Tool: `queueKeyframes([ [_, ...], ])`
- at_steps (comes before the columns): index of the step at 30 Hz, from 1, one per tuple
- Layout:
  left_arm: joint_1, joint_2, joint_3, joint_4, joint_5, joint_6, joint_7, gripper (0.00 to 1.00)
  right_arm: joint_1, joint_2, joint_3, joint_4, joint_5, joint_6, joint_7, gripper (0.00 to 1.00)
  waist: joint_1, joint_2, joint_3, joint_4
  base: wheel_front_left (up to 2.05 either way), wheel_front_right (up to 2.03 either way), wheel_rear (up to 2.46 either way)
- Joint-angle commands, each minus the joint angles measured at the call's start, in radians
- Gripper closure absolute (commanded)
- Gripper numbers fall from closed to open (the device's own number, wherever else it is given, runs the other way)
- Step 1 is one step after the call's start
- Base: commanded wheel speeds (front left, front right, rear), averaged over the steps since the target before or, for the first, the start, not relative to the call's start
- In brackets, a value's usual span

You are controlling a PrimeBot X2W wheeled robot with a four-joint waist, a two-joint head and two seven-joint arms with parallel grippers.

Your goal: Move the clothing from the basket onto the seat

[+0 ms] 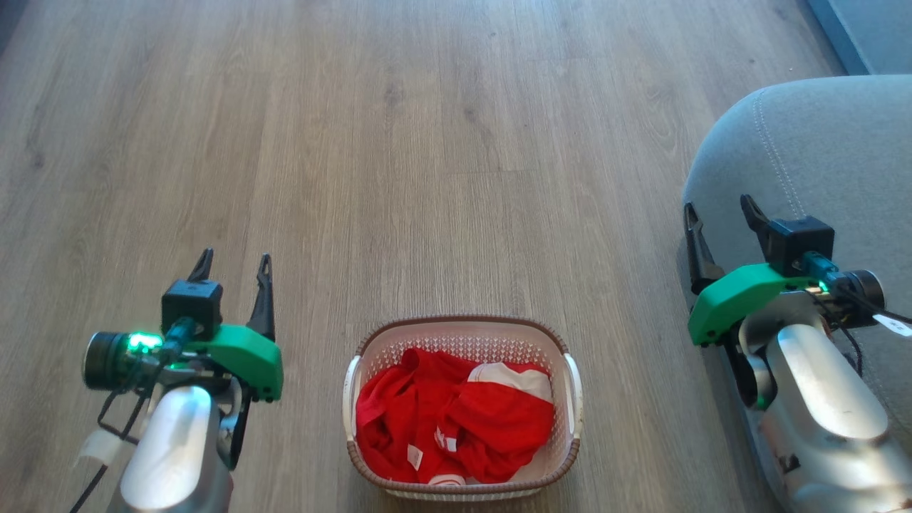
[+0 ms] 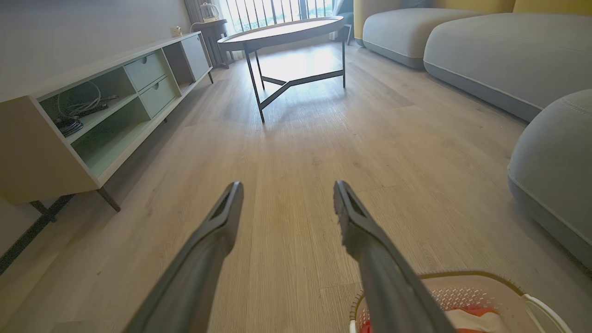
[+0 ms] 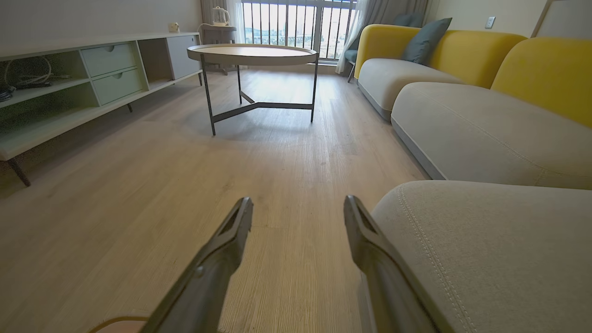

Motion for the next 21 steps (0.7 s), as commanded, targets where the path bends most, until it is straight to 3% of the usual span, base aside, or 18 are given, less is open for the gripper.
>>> queueKeyframes([
  [1,-0.057,0.025,0.040,-0.032,-0.007,0.011,-0.010,0.00,-0.044,-0.010,0.006,-0.027,-0.013,0.002,-0.013,0.00,0.0000,0.0000,0.001,0.000,0.00,0.00,0.00],
  [21,-0.058,-0.006,0.101,-0.057,-0.035,-0.025,-0.010,0.00,-0.049,0.010,-0.034,-0.076,-0.029,0.002,-0.013,0.00,0.0000,0.0000,0.052,-0.007,0.00,0.00,0.00],
])
